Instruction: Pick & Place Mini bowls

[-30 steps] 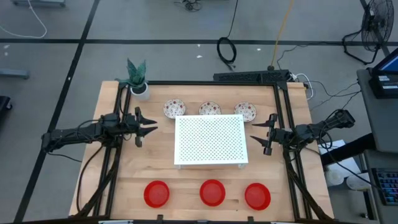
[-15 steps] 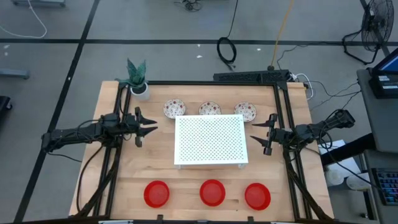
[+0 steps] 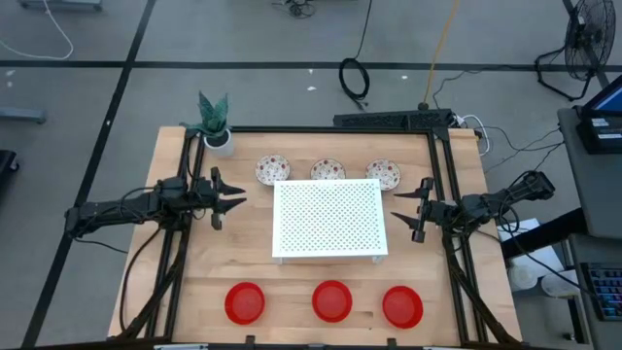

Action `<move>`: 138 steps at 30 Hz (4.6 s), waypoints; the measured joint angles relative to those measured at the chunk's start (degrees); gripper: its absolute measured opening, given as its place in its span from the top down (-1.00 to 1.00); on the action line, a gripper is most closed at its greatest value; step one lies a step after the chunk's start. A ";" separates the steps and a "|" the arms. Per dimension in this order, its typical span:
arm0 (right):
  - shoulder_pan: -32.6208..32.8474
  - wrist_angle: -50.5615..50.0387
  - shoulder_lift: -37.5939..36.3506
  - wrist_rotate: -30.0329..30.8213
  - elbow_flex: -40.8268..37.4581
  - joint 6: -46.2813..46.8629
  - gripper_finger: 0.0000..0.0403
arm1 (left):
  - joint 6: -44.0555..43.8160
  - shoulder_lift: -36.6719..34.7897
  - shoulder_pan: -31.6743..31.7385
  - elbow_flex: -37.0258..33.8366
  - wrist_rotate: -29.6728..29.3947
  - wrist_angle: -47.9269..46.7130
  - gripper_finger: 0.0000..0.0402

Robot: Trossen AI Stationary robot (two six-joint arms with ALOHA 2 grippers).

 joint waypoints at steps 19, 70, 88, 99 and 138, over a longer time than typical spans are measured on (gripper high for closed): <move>0.02 0.00 -0.02 0.00 0.00 -0.02 -0.13 | 0.00 0.02 -0.02 0.00 0.00 -0.02 0.40; 0.04 13.72 -0.02 -0.03 0.00 19.65 -0.13 | 0.00 0.02 -0.02 0.00 0.00 0.00 0.40; -1.47 4.80 8.08 32.07 13.56 17.95 -0.13 | 0.00 0.02 0.00 0.00 -0.02 0.00 0.40; -18.78 -52.14 33.04 19.17 53.78 45.69 -0.13 | 0.01 0.02 -0.01 0.00 -0.01 0.85 0.40; -71.43 -54.67 74.20 -37.56 46.42 34.17 -0.12 | 0.01 0.02 -0.01 0.00 0.00 0.83 0.40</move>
